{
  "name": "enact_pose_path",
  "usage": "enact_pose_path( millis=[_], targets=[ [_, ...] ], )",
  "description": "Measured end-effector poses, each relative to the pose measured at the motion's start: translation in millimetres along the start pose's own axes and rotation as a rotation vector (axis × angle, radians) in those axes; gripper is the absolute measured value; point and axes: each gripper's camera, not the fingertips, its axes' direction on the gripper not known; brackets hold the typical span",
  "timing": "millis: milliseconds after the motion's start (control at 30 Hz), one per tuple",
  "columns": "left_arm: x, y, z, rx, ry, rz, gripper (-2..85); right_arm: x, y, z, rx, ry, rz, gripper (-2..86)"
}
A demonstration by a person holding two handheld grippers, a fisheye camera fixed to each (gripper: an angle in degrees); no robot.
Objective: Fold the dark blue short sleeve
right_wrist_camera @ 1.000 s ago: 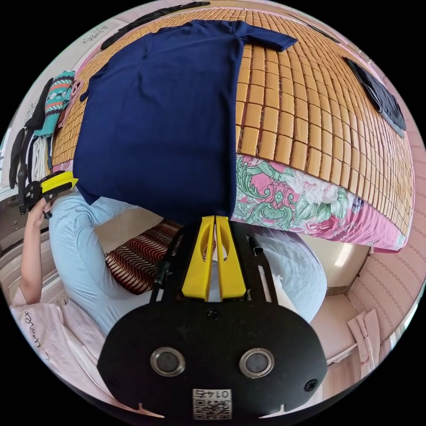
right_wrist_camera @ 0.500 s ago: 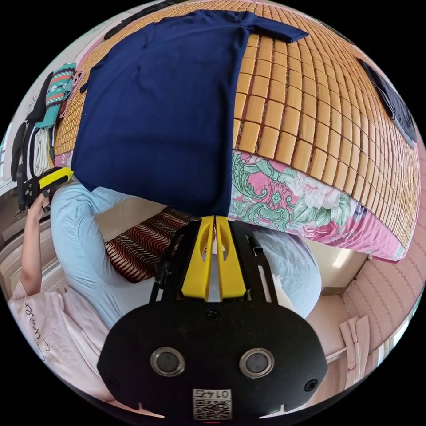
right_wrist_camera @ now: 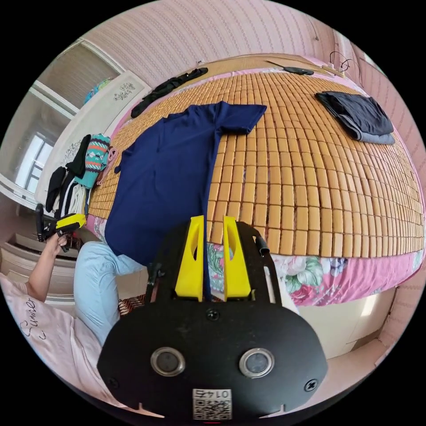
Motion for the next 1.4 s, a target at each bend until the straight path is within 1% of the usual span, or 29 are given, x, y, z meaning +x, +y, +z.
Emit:
enact_pose_path(
  millis=[33, 100, 167, 233, 300, 333, 400, 467, 500, 533, 600, 633, 767, 833, 900, 1033, 1167, 1233, 1300, 1333, 1400],
  targets=[
    [5, -7, -1, 0.022, -0.007, 0.021, 5.5, 7, -4, 2, 0.052, -0.024, 0.014, 9.2],
    [26, -37, -3, 0.104, -0.042, 0.110, 5.2, 14, -8, 7, 0.089, -0.072, 0.023, 11.6],
    [38, -67, 5, 0.119, -0.041, 0.143, 6.3, 20, -14, 11, 0.103, -0.083, 0.004, 13.8],
    [51, -101, 16, 0.126, 0.009, 0.180, 8.1, 30, -28, 15, 0.135, -0.072, -0.031, 16.6],
    [73, -148, 32, 0.166, 0.143, 0.298, 8.8, 41, -43, 18, 0.156, -0.072, -0.041, 17.1],
    [78, -160, 36, 0.177, 0.166, 0.323, 8.8, 50, -53, 22, 0.166, -0.088, -0.036, 17.0],
    [98, -213, 53, 0.202, 0.195, 0.373, 8.5, 63, -67, 30, 0.170, -0.098, -0.006, 16.0],
    [111, -253, 67, 0.198, 0.195, 0.399, 8.3, 77, -82, 39, 0.134, -0.065, 0.039, 15.3],
    [116, -281, 78, 0.181, 0.216, 0.403, 8.2, 88, -90, 43, 0.115, -0.063, 0.083, 14.5],
    [119, -294, 83, 0.177, 0.241, 0.412, 8.2, 95, -92, 42, 0.137, -0.096, 0.091, 13.9],
    [127, -346, 101, 0.157, 0.340, 0.419, 8.0, 102, -93, 40, 0.177, -0.146, 0.068, 13.4],
    [129, -358, 105, 0.156, 0.351, 0.422, 8.0, 105, -93, 40, 0.177, -0.157, 0.055, 13.2],
    [146, -441, 134, 0.152, 0.326, 0.375, 7.8, 112, -101, 46, 0.177, -0.134, 0.049, 11.0],
    [153, -471, 148, 0.142, 0.306, 0.350, 7.8, 112, -102, 46, 0.182, -0.053, 0.033, 7.9],
    [162, -505, 167, 0.108, 0.299, 0.325, 7.9, 115, -103, 45, 0.178, -0.066, 0.033, 7.0],
    [171, -535, 192, 0.077, 0.357, 0.280, 8.4, 123, -106, 45, 0.173, -0.126, 0.053, 4.6],
    [180, -551, 224, -0.003, 0.282, 0.250, 8.8, 121, -111, 43, 0.141, -0.145, 0.044, 3.1],
    [185, -553, 235, -0.032, 0.249, 0.280, 9.0, 120, -114, 43, 0.139, -0.138, 0.032, 2.6],
    [197, -553, 249, -0.101, 0.182, 0.363, 8.2, 119, -115, 44, 0.147, -0.145, 0.037, 2.3],
    [199, -553, 250, -0.097, 0.155, 0.378, 7.6, 119, -116, 44, 0.151, -0.151, 0.043, 2.2],
    [202, -550, 249, -0.077, 0.111, 0.434, 2.5, 119, -118, 45, 0.157, -0.162, 0.047, 1.9]
  ],
)
